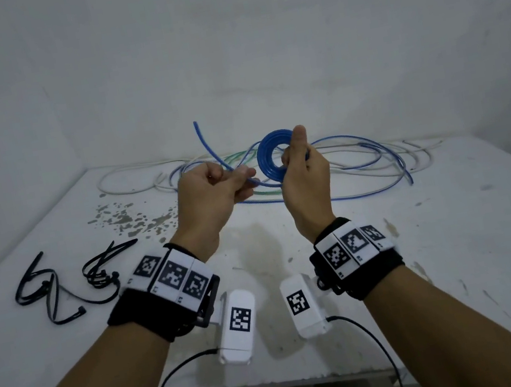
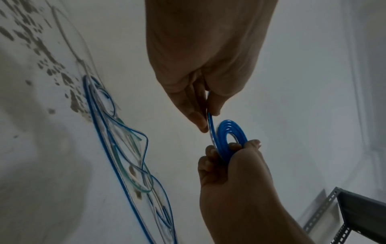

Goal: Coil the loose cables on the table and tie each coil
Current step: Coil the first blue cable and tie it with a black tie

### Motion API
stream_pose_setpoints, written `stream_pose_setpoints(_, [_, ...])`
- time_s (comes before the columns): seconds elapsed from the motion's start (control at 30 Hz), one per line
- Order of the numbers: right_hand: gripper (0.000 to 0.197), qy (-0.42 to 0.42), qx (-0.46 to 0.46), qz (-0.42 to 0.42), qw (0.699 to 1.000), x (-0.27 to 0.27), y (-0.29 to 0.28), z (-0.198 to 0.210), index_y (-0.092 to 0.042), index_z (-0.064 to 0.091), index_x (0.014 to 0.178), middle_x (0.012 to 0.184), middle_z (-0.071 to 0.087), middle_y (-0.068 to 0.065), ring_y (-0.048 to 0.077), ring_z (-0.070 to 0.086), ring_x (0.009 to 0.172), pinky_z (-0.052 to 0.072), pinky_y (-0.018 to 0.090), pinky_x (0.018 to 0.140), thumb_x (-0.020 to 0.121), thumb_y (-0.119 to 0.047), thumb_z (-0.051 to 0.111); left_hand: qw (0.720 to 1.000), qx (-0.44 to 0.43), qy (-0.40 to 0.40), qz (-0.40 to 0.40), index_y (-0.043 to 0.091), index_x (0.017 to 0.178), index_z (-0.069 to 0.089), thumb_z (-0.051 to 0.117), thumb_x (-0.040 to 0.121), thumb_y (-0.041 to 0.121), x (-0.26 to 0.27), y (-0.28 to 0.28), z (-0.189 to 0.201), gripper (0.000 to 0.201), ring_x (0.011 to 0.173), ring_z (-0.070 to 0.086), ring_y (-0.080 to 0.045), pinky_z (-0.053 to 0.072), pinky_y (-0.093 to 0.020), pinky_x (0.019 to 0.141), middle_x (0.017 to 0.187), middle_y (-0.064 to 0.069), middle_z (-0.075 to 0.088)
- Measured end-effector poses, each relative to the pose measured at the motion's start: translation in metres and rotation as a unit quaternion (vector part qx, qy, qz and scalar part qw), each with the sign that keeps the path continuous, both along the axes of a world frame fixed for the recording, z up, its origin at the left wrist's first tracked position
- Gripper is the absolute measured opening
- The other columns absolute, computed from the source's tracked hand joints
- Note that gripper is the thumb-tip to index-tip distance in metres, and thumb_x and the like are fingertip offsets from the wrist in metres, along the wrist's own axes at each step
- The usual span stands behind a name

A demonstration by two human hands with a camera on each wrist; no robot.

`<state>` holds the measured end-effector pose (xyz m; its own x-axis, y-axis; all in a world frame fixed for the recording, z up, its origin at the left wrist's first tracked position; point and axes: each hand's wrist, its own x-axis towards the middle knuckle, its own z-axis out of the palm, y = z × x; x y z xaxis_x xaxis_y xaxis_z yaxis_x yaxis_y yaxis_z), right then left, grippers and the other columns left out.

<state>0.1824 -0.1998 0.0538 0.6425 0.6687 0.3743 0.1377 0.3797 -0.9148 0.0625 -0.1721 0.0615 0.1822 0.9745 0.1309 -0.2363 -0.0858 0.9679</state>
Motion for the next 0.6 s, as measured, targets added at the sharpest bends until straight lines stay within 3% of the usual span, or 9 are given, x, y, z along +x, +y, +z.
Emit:
stream_pose_setpoints(0.07, [0.046,-0.014,-0.015,0.009,1.000,-0.001,-0.002,-0.003,-0.011,0.043,0.076,0.067,0.031,0.007,0.013,0.030,0.056,0.029,0.021,0.052,0.105,-0.045,0.036,1.000,0.028,0.002,0.010,0.013,0.077,0.043,0.067,0.092,0.007,0.001,0.002,0.004,0.028,0.073,0.075,-0.020,0.058,-0.025,0.063,0.080,-0.009,0.077])
stream_pose_setpoints(0.17, [0.047,-0.015,-0.033,0.041,0.999,-0.003,-0.003,-0.006,-0.013,0.043,0.074,0.069,0.035,0.008,0.022,0.031,0.062,0.030,0.035,0.057,0.104,-0.048,0.036,0.998,0.058,0.012,0.015,0.013,0.081,0.046,0.067,0.092,0.007,0.003,0.004,0.007,0.025,0.070,0.074,-0.019,0.059,-0.026,0.063,0.078,-0.010,0.075])
stream_pose_setpoints(0.27, [0.051,-0.029,-0.053,0.070,0.996,-0.001,-0.003,-0.007,-0.015,0.039,0.068,0.063,0.032,0.008,0.023,0.030,0.060,0.029,0.039,0.059,0.104,-0.051,0.035,0.994,0.090,0.054,0.016,0.012,0.082,0.048,0.067,0.092,0.007,0.004,0.006,0.008,0.022,0.069,0.074,-0.015,0.059,-0.024,0.062,0.078,-0.011,0.074])
stream_pose_setpoints(0.4, [0.055,-0.069,-0.094,0.101,0.988,0.009,-0.004,-0.006,-0.015,0.041,0.064,0.059,0.040,0.002,0.018,0.036,0.053,0.033,0.035,0.056,0.103,-0.053,0.034,0.988,0.111,0.098,-0.031,0.010,0.102,0.052,0.062,0.095,0.006,0.001,0.006,0.009,0.013,0.073,0.074,-0.014,0.060,-0.024,0.067,0.085,-0.013,0.074])
stream_pose_setpoints(0.5, [0.055,-0.104,-0.126,0.134,0.977,0.018,-0.007,0.000,-0.015,0.042,0.063,0.056,0.043,-0.003,0.014,0.038,0.049,0.033,0.030,0.050,0.104,-0.051,0.035,0.981,0.124,0.126,-0.082,0.014,0.123,0.053,0.057,0.098,0.005,-0.001,0.006,0.008,0.027,0.080,0.075,-0.014,0.060,-0.026,0.073,0.090,-0.007,0.075])
stream_pose_setpoints(0.6, [0.055,-0.144,-0.167,0.184,0.958,0.027,-0.010,0.006,-0.016,0.045,0.063,0.058,0.046,-0.004,0.010,0.039,0.045,0.033,0.026,0.046,0.103,-0.052,0.037,0.970,0.142,0.146,-0.129,0.014,0.120,0.065,0.052,0.100,0.003,-0.003,0.005,0.007,0.026,0.086,0.073,-0.013,0.061,-0.031,0.077,0.095,-0.002,0.075])
